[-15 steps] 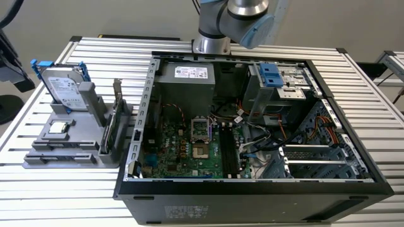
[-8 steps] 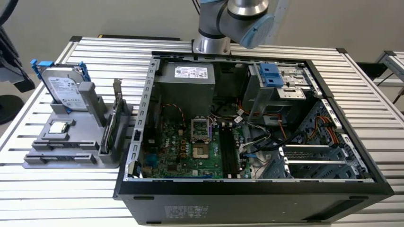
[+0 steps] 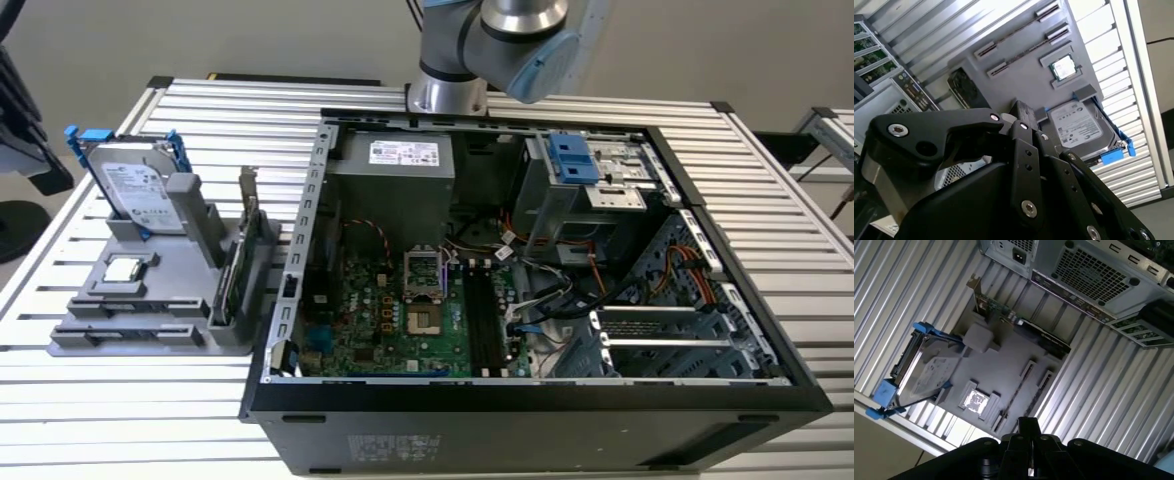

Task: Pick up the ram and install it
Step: 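Pick up the ram and move it above insertion slot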

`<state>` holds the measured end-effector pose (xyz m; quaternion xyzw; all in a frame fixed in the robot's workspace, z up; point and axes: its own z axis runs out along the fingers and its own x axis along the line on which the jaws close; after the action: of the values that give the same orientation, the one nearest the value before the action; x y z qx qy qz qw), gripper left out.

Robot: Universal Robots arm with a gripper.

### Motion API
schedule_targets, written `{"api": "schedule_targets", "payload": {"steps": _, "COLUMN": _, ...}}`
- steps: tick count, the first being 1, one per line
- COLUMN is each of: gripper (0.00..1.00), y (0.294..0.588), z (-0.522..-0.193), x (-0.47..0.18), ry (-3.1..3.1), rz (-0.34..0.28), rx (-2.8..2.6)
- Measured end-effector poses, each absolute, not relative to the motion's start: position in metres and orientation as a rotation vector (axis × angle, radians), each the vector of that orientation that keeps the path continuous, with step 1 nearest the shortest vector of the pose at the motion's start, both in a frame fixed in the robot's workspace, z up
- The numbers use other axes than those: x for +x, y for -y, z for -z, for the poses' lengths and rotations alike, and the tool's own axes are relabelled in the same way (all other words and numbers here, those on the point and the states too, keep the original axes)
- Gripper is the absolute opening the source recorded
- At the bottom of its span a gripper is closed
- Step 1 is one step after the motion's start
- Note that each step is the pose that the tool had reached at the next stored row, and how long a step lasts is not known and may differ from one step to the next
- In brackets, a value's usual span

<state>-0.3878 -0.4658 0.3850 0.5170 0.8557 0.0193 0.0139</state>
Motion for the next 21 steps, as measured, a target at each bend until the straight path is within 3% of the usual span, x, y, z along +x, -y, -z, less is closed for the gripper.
{"api": "schedule_targets", "payload": {"steps": 21, "gripper": 0.00, "y": 0.4658, "z": -0.3849, "x": -0.3884, "ry": -2.525, "rz": -0.056, "rx": 1.817}}
